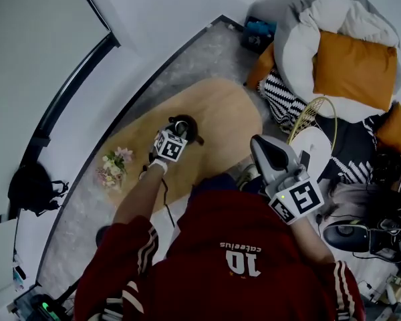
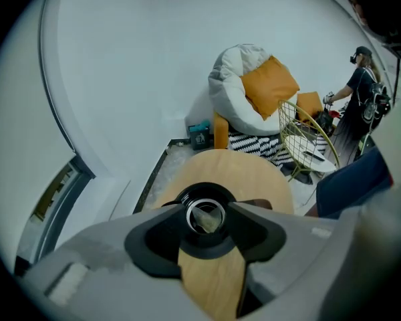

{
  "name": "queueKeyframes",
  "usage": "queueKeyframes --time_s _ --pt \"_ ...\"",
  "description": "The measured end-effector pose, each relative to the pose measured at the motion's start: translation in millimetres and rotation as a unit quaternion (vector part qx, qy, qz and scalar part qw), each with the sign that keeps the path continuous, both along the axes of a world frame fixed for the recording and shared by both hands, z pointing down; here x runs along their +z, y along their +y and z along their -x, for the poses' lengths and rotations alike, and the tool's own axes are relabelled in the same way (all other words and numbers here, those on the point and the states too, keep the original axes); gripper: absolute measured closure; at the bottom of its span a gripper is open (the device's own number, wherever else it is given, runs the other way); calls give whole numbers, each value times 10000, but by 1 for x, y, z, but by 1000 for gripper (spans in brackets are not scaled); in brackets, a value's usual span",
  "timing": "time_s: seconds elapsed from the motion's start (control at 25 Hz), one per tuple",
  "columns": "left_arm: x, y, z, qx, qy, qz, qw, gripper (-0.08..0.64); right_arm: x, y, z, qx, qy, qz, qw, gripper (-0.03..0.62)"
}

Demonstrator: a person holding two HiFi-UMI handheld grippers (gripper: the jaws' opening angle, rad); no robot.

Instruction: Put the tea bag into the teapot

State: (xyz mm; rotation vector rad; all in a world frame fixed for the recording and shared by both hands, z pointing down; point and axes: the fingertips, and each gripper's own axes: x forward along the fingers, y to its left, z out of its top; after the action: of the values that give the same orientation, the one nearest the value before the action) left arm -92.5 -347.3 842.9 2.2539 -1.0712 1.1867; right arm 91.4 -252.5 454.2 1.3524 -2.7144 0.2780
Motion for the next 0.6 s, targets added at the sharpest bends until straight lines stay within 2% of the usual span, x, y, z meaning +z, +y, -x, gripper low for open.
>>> queueKeyframes --time_s 0.2,0.6 --pt "-19 5 2 -120 140 -90 9998 336 -6 -2 4 -101 -76 58 9999 589" --pt "-64 5 11 -392 392 -341 9979 336 -25 -1 16 -393 -89 68 9992 589"
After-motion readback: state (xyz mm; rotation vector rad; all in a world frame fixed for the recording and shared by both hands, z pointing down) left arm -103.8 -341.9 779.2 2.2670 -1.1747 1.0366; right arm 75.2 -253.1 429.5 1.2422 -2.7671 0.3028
